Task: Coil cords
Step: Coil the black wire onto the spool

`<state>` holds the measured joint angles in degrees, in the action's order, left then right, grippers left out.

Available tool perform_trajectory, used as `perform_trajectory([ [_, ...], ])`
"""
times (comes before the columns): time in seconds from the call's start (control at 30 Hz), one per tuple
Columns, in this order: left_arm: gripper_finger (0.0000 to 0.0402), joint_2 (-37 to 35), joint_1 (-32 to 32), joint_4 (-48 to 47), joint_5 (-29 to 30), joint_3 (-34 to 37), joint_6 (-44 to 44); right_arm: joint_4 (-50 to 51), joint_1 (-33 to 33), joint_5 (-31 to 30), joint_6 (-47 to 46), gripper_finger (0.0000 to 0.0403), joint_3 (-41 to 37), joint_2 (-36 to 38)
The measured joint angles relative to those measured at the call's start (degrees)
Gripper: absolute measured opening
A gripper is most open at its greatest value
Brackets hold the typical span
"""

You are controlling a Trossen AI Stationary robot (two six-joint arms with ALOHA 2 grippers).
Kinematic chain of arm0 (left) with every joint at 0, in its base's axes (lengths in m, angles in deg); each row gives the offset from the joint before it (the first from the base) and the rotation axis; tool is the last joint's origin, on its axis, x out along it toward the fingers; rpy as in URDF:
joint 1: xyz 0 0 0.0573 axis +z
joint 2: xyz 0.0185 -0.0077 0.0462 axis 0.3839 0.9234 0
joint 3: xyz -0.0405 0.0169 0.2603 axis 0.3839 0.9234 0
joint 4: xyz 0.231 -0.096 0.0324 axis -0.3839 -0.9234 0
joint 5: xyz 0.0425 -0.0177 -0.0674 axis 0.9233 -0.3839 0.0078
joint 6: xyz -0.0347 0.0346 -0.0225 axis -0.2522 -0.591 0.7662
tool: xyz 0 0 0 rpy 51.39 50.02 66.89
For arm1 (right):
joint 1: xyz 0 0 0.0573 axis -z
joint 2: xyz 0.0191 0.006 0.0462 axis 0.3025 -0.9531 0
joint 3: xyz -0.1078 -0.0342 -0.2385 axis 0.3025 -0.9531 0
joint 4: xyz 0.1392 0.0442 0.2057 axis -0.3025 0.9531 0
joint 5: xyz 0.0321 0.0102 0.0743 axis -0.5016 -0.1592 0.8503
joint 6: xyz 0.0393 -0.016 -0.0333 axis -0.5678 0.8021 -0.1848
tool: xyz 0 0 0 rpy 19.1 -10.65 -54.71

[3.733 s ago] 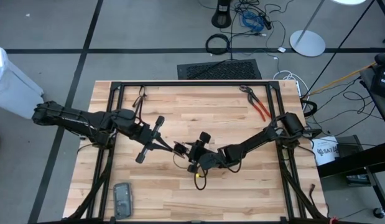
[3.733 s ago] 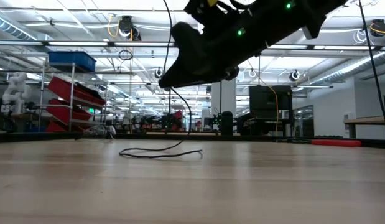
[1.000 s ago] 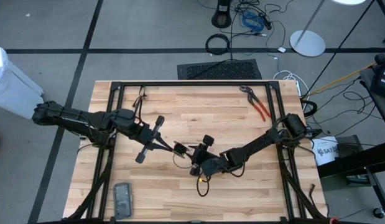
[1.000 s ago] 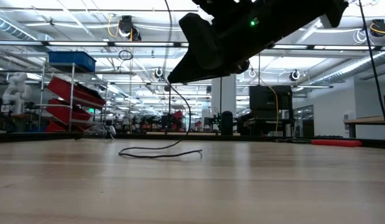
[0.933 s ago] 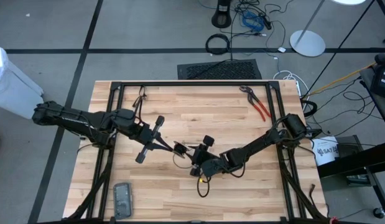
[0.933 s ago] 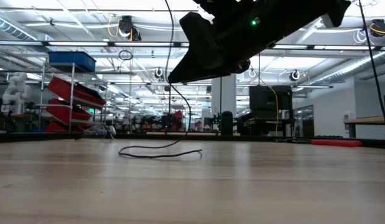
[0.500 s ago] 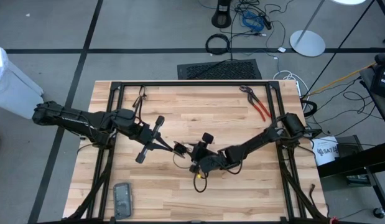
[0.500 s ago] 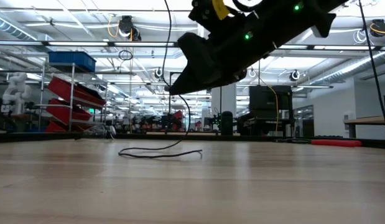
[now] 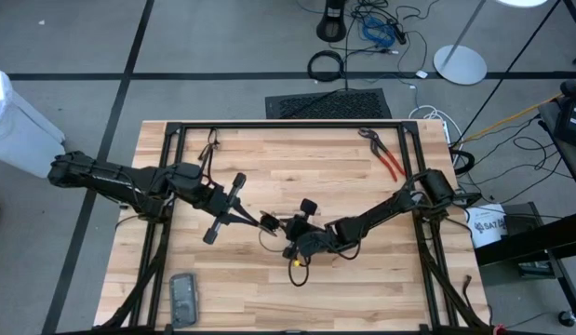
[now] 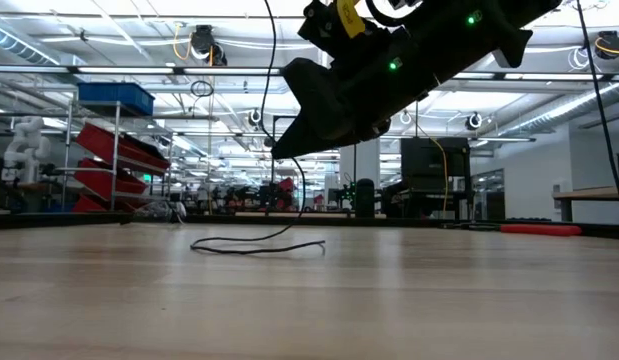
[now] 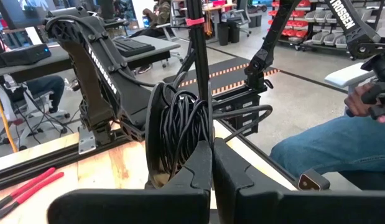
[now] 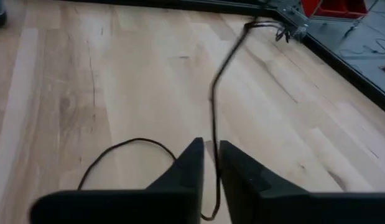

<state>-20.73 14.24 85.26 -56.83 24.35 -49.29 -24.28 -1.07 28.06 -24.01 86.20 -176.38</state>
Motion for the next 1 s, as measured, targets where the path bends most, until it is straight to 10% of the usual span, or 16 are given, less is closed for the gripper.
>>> perform_trajectory([
  [0.53, 0.0002, 0.0, 0.0, 0.0, 0.1, 0.0, 0.0, -0.5, 0.2, 1.0, -0.2, 0.0002, 0.0, 0.0],
  [1.0, 0.0002, 0.0, 0.0, 0.0, 0.1, 0.0, 0.0, -0.4, 0.3, 0.8, 0.0, 0.0060, 0.0, 0.0],
])
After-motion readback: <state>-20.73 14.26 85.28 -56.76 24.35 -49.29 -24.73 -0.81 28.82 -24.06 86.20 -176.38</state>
